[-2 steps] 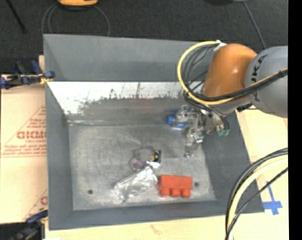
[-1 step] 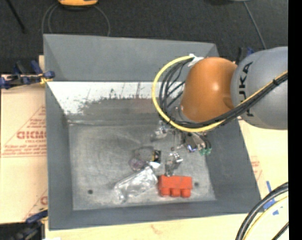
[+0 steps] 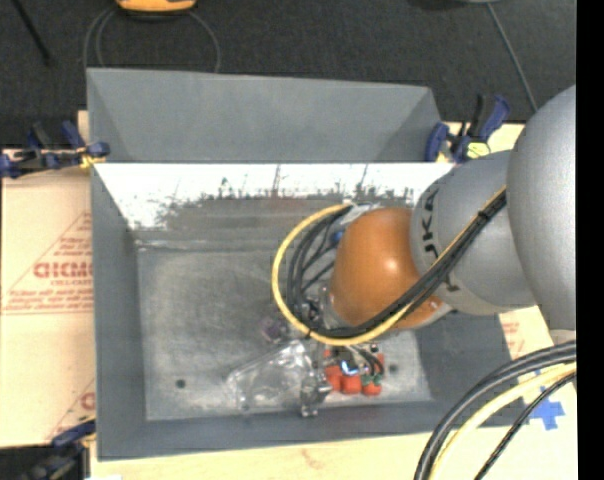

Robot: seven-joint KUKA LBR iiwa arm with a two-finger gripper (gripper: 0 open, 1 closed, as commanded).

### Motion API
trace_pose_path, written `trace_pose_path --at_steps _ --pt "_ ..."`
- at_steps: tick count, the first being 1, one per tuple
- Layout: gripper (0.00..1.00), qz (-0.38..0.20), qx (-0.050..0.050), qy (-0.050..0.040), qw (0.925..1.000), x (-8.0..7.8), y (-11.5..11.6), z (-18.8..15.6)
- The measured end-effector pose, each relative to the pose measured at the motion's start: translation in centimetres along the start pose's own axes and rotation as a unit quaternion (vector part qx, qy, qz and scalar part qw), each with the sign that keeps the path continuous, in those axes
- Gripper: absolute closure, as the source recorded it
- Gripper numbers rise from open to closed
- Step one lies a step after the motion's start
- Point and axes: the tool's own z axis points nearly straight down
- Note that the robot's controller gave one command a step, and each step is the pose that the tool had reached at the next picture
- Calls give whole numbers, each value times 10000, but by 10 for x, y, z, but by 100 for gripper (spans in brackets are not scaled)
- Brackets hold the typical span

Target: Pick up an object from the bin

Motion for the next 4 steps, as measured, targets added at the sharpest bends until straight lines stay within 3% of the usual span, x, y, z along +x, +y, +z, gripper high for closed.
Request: trace_pose_path --at_steps 1,2,3,4 --pt "100 -17 7 -2 10000 -1 -1 -2" --pt "100 -198 11 -6 9998 -8 -6 -157" --pt "100 629 2 74 9980 -5 -20 -24" --pt "0 613 6 40 9981 -6 -20 -28"
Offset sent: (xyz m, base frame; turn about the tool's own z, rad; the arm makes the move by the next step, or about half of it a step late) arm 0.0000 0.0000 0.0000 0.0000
